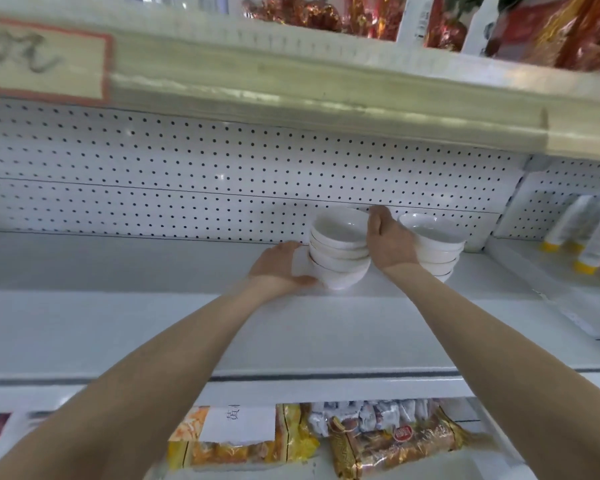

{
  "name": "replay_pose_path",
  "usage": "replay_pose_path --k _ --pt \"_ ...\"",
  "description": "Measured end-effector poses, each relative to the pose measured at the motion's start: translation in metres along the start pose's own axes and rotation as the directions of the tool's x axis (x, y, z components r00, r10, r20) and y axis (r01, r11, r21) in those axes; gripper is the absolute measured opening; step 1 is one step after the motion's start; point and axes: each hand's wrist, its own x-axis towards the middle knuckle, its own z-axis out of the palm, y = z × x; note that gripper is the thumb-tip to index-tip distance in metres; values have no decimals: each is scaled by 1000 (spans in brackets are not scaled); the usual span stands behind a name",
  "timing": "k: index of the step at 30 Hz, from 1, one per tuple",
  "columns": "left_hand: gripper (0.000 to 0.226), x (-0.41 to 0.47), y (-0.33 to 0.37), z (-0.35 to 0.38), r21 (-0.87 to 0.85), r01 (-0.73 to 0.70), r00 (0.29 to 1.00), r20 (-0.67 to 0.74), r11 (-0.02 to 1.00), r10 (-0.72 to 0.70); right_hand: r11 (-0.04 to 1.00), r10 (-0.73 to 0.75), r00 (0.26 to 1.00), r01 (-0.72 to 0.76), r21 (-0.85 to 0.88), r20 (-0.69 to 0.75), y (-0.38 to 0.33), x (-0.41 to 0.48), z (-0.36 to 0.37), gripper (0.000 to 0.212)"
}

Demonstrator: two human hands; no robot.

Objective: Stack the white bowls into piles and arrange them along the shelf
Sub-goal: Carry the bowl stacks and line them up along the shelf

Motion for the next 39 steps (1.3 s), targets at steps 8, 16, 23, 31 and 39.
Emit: replay_pose_path --k 8,16,23,31,39 --pt "73 -78 11 -48 311 48 976 -217 949 22 795 -562 826 524 -306 -46 -22 -33 -2 52" --pt "61 -195 -4 -111 510 121 922 -377 851 94 577 -786 611 779 -243 92 -98 -89 20 52" --pt "57 -285 -31 -172 607 312 869 -493 731 38 417 -896 428 903 -108 120 -183 -133 51 47" --pt "56 -385 -87 -249 617 531 781 -622 581 -53 243 -966 237 969 50 103 -311 -197 100 50" --pt "63 -524 -181 -315 620 654 728 -672 432 -138 32 -996 10 972 233 93 -446 -306 169 57"
